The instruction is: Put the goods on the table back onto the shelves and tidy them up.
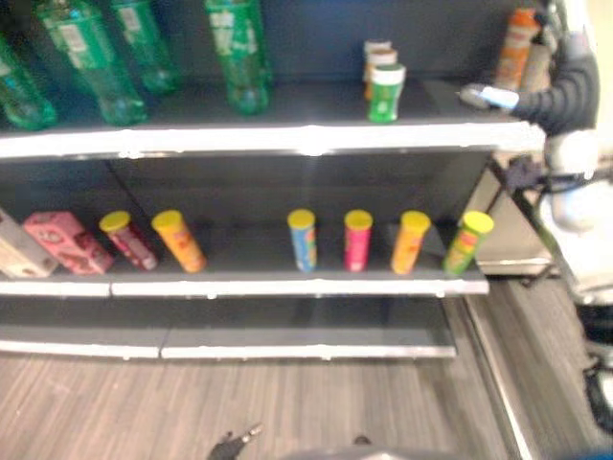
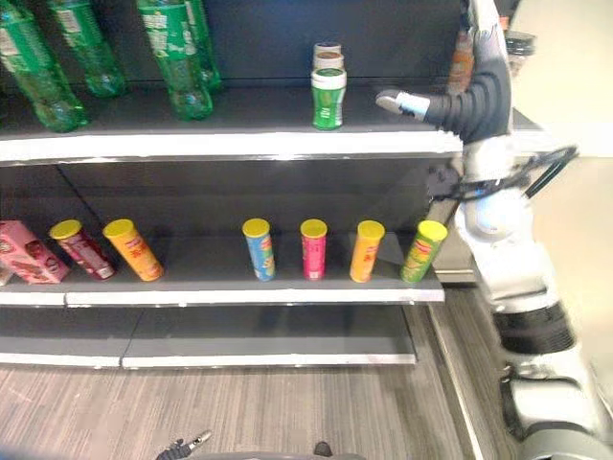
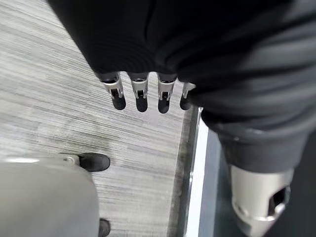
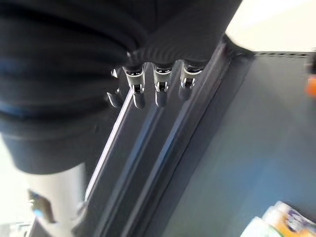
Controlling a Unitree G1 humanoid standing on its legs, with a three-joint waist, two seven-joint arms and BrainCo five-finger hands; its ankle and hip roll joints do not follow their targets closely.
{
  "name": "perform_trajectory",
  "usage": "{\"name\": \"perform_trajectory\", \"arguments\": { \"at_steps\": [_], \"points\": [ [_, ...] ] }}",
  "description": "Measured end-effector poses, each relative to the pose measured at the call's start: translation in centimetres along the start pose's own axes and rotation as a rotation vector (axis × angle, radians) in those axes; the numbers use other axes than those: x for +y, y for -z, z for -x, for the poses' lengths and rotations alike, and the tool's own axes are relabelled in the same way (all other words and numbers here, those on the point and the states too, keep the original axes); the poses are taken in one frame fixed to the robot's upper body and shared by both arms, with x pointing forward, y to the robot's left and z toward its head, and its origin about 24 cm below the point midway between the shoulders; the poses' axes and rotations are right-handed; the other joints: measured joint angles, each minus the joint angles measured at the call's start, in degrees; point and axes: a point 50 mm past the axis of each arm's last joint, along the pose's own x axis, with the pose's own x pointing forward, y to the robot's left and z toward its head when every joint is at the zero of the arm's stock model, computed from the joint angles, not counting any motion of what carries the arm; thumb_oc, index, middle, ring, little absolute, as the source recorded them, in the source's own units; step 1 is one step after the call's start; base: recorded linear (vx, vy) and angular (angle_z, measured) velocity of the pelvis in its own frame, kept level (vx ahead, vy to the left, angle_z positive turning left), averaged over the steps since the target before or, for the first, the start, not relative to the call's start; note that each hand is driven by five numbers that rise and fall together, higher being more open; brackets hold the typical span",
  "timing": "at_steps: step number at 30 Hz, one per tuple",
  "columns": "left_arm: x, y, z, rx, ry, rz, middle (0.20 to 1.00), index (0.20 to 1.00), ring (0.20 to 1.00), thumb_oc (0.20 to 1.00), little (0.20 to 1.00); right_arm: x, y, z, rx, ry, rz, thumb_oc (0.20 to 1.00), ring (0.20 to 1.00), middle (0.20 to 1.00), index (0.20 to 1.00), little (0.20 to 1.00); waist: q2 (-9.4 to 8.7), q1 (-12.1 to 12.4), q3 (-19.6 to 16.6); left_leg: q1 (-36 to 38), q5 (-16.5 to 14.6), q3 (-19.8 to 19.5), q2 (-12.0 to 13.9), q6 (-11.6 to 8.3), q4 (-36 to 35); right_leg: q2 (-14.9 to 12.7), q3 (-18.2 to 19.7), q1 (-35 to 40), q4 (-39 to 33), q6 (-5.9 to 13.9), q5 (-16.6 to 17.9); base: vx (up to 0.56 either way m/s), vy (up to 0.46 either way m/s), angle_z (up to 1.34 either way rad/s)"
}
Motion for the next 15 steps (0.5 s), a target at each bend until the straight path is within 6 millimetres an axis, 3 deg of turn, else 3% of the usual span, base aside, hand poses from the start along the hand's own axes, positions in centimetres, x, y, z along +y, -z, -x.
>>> {"name": "perform_trajectory", "arguments": {
  "at_steps": [1,2,3,8,11,13,15],
  "points": [
    [0.4,0.1,0.0,0.001,-0.010,0.000,1.000,1.000,1.000,1.000,1.000,0.5,-0.4,1.1,-0.006,0.015,-0.062,1.000,1.000,1.000,1.000,1.000,-0.37,1.70,0.13,0.22,-0.79,-1.82,-0.04,1.04,-0.76,0.23,1.83,-1.11,-0.02,0.52,-0.89,0.03,0.283,-1.25],
    [0.3,-0.7,-0.2,-0.013,-0.005,-0.014,1.000,1.000,1.000,1.000,1.000,0.5,-0.7,2.2,-0.001,0.004,-0.106,1.000,1.000,1.000,1.000,1.000,-0.93,1.63,0.57,0.03,-1.18,-0.98,-0.06,0.46,-1.39,0.02,1.75,-1.95,0.02,0.06,-1.24,0.00,0.367,-0.95],
    [0.2,-1.0,-0.3,-0.006,0.000,-0.032,1.000,1.000,1.000,1.000,1.000,0.2,-0.4,3.2,0.027,-0.010,-0.109,1.000,1.000,1.000,1.000,1.000,-1.15,0.00,1.42,-0.13,-0.66,-1.15,-0.57,0.44,-1.77,-0.60,1.11,-2.39,0.02,0.49,-1.32,-0.03,0.403,-0.56],
    [-0.8,-0.7,-0.2,-0.014,0.049,-0.111,1.000,1.000,1.000,1.000,1.000,-1.5,-0.5,3.8,0.035,0.084,-0.173,1.000,1.000,1.000,1.000,1.000,-0.07,-2.75,2.11,0.86,0.34,5.08,-1.88,1.02,-3.46,-2.71,1.56,-4.95,0.10,2.08,-1.63,-0.05,0.182,-0.67],
    [-0.5,-1.0,-0.3,-0.027,0.052,-0.135,1.000,1.000,1.000,1.000,1.000,-1.7,-0.2,4.4,0.062,0.103,-0.197,1.000,1.000,1.000,1.000,1.000,-1.59,-3.76,2.70,2.40,0.26,11.02,-2.57,1.40,-3.43,-3.38,2.06,-5.85,0.11,4.24,-0.10,-0.08,0.073,-0.85],
    [-0.2,-1.2,-0.3,-0.030,0.047,-0.138,1.000,1.000,1.000,1.000,1.000,-1.9,0.0,4.7,0.078,0.111,-0.207,1.000,1.000,1.000,1.000,1.000,-1.32,-3.70,3.62,2.94,-0.12,14.43,-1.40,1.90,-3.42,-3.59,-0.80,-6.27,0.11,4.31,-2.23,-0.06,0.019,-0.97],
    [-0.3,-2.1,-0.4,-0.055,0.048,-0.141,1.000,1.000,1.000,1.000,1.000,-3.0,0.7,5.1,0.112,0.156,-0.174,1.000,1.000,1.000,1.000,1.000,-1.39,-4.15,4.25,3.60,-0.53,16.63,-0.34,2.40,-3.45,-5.08,-5.36,-6.37,0.13,2.95,-2.98,-0.06,0.005,-0.62]
  ]
}}
